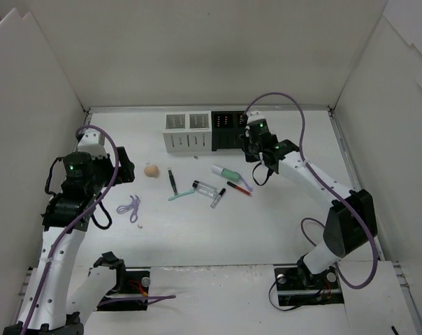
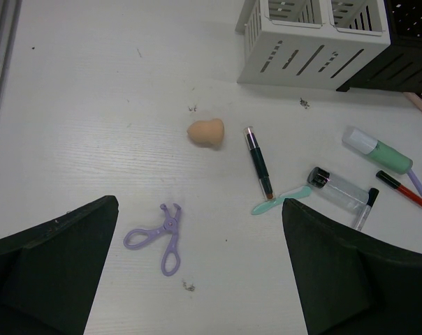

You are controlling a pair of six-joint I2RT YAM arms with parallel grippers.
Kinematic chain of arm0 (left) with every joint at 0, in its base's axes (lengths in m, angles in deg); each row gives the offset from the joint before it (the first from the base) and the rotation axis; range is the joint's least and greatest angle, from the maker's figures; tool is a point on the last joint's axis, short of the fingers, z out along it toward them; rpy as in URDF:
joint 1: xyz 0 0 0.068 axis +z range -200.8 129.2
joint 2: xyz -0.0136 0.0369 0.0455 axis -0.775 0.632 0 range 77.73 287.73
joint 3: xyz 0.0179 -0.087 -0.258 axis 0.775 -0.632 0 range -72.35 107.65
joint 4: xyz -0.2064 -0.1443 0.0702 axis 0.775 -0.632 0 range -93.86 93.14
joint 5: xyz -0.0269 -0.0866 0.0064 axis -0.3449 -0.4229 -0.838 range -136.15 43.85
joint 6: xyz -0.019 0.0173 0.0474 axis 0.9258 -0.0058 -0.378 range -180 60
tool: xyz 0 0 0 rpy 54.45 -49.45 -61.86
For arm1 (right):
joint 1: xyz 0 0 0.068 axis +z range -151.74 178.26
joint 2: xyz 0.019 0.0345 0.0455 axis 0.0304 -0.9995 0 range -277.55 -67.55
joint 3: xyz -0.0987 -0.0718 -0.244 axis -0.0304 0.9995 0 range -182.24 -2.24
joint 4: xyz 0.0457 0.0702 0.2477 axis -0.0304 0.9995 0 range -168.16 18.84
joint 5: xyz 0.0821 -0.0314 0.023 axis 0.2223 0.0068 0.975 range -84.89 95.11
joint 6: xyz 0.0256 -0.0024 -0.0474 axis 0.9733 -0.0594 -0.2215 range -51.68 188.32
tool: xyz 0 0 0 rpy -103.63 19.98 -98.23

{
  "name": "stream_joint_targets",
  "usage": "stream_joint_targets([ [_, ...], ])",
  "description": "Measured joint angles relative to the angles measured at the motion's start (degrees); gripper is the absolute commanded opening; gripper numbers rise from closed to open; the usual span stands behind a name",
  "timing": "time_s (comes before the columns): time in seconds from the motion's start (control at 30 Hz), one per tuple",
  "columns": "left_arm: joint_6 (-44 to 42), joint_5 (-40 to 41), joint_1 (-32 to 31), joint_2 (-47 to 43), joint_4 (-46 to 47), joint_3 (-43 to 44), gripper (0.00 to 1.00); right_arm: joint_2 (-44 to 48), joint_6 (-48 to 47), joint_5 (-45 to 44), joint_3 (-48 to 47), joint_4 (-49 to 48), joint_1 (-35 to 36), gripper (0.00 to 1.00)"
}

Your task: Organize the makeup

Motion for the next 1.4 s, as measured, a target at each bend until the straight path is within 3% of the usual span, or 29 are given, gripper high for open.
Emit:
stream_joint_targets([
  [0.2, 0.0, 0.1, 0.0, 0.0, 0.0, 0.0, 0.99, -0.1, -0.1, 5.5, -15.2, 0.3, -4.9, 0.03],
  [0.5, 0.0, 0.4, 0.0, -0.5, 0.0, 0.0, 0.99, -12.7, 1.2, 12.9, -33.9, -0.4, -11.1, 0.09],
  [0.7, 0.0, 0.5, 0.0, -0.4, 0.0, 0.0, 0.99, -21.5, 2.8, 16.4, -36.7, 0.3, -11.9, 0.12],
  [1.07, 0.0, 0.5, 0.0, -0.4, 0.0, 0.0, 0.99, -26.1, 4.6, 18.3, -38.0, 1.0, -12.2, 0.37],
  [1.4, 0.0, 0.4, 0.0, 1.0, 0.0, 0.0, 0.97, -25.6, 4.8, 18.2, -37.7, 0.6, -12.6, 0.41],
])
